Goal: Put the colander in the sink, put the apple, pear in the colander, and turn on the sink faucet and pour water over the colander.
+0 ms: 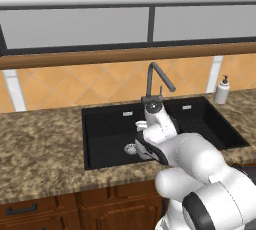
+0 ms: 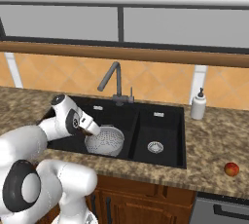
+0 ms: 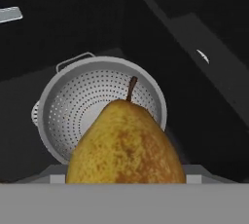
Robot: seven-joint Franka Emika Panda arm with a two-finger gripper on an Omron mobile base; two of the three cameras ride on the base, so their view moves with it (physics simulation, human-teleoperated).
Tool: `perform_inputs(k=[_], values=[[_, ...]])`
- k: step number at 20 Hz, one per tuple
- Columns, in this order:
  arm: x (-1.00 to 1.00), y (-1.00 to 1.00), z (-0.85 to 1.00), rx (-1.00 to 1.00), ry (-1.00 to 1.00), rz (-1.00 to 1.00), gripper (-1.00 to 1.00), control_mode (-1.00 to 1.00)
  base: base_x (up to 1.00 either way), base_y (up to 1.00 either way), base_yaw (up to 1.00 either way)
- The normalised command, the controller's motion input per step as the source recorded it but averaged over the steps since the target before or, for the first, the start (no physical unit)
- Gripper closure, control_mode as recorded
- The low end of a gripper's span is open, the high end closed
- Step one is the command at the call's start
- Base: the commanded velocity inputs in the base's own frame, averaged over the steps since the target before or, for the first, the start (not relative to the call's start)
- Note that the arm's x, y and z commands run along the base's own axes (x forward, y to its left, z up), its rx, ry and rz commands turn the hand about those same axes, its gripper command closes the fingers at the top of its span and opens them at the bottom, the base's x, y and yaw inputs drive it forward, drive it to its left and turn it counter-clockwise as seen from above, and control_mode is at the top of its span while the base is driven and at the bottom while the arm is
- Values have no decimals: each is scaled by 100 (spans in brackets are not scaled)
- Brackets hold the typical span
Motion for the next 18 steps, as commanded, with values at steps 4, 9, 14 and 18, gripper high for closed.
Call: perform_inputs(k=[4,9,14,18], values=[[23,0,-39,0,15,-27,100,-100,0,0,0],[20,-7,-34,0,13,-24,100,-100,0,0,0],[10,-26,-28,0,3,-18,100,-100,0,0,0],[0,-25,-32,0,0,-13,100,-100,0,0,0]])
